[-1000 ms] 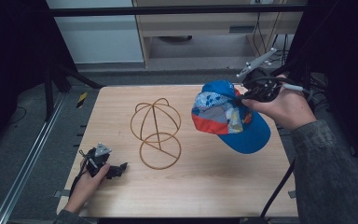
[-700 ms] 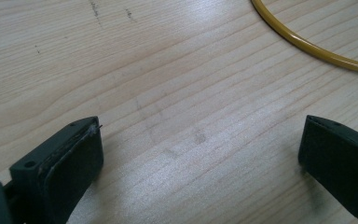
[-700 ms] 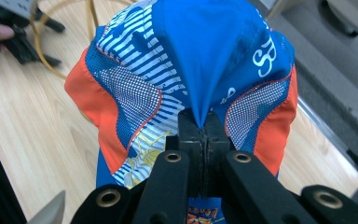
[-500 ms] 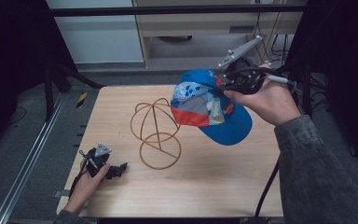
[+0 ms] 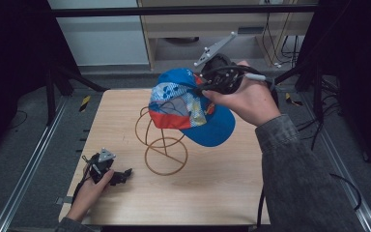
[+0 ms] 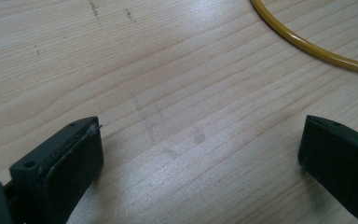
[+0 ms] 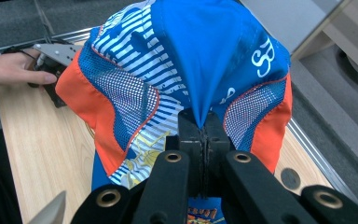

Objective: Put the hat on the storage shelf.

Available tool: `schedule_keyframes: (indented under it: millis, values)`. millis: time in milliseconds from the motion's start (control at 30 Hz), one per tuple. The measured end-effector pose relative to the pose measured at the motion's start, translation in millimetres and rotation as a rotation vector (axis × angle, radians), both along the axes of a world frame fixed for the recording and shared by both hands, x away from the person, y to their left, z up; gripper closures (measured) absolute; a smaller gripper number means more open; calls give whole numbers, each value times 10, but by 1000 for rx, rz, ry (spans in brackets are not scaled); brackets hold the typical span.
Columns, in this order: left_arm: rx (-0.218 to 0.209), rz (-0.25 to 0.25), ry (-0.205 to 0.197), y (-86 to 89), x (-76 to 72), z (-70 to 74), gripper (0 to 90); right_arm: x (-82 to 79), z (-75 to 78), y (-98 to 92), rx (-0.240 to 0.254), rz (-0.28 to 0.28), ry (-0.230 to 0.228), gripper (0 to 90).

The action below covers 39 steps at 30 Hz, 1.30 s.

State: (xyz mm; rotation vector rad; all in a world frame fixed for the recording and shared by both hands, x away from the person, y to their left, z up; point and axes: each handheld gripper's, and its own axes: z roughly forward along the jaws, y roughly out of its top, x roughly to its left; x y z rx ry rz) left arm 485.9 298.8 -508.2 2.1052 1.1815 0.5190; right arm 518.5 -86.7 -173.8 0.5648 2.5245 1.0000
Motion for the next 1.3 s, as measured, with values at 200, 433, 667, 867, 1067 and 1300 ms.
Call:
schedule_keyframes:
  millis: [200, 433, 667, 867, 1067, 1300]
  values:
    - [1, -1, 0, 0, 0, 0, 0, 35, -33, 158, 10, 24, -6, 897]
    - [2, -2, 1, 1, 0, 1, 0, 76, -41, 299, 25, 38, -2, 897]
    - [1, -2, -1, 1, 1, -1, 0, 126, -65, 477, 17, 54, 5, 897]
    - [3, -3, -2, 2, 1, 0, 0, 181, -134, 625, 5, 69, 17, 897]
    - [1, -2, -1, 1, 1, 0, 0, 213, -215, 734, 1, 84, 31, 897]
    - [2, -3, -1, 1, 1, 0, 0, 276, -312, 806, 3, 90, 52, 897]
